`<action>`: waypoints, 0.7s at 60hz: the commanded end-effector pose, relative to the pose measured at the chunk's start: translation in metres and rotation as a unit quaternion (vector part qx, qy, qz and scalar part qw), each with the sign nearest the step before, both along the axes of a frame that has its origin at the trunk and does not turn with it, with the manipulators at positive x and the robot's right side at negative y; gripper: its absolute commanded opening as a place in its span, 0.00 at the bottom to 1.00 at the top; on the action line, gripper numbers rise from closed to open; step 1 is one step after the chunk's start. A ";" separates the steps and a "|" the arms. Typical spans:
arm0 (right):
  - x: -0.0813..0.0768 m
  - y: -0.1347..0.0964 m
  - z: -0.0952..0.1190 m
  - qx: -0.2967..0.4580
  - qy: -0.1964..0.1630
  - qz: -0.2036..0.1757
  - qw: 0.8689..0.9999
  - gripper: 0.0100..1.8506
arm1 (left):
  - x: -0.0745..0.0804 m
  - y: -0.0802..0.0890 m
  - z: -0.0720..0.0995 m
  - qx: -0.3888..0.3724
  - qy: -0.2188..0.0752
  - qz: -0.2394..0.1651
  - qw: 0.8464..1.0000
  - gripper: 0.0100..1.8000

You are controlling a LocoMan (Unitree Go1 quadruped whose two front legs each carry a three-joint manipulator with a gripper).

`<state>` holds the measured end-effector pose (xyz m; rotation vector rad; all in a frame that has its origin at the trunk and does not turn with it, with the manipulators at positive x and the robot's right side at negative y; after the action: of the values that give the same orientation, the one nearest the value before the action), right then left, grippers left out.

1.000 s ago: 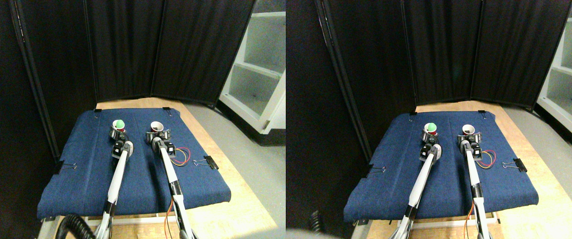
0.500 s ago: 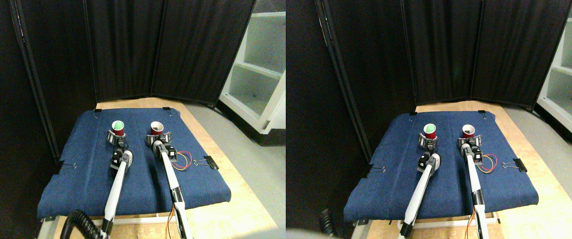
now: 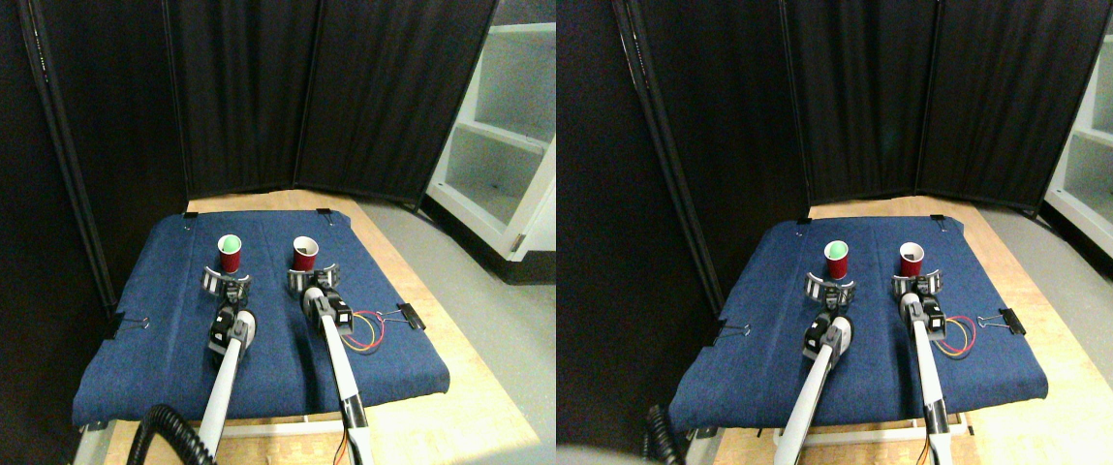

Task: Pour (bimanual)

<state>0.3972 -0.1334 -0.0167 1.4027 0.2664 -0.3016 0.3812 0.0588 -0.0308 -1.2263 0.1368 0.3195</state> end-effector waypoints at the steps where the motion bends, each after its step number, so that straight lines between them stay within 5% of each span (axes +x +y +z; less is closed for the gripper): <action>1: -0.003 0.000 0.014 0.005 -0.036 0.014 0.999 0.65 | -0.010 -0.006 -0.008 0.010 0.029 -0.032 0.999 0.68; 7: -0.010 0.000 0.017 0.011 -0.048 0.018 0.999 0.65 | -0.021 -0.012 -0.002 0.007 0.032 -0.057 0.998 0.72; 24: -0.022 0.006 0.024 0.002 -0.064 0.039 0.997 0.65 | -0.044 -0.018 0.022 -0.001 0.012 -0.109 0.994 0.64; 32: -0.026 0.010 0.030 0.000 -0.071 0.039 0.997 0.64 | -0.052 -0.014 0.033 0.016 0.001 -0.132 0.991 0.55; 42: -0.030 0.016 0.039 -0.007 -0.097 0.056 0.994 0.51 | -0.053 -0.008 0.041 0.013 -0.018 -0.155 0.988 0.35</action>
<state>0.3663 -0.1224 0.0084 1.3866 0.2274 -0.1404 0.3263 0.0492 -0.0022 -1.1218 0.3332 0.0731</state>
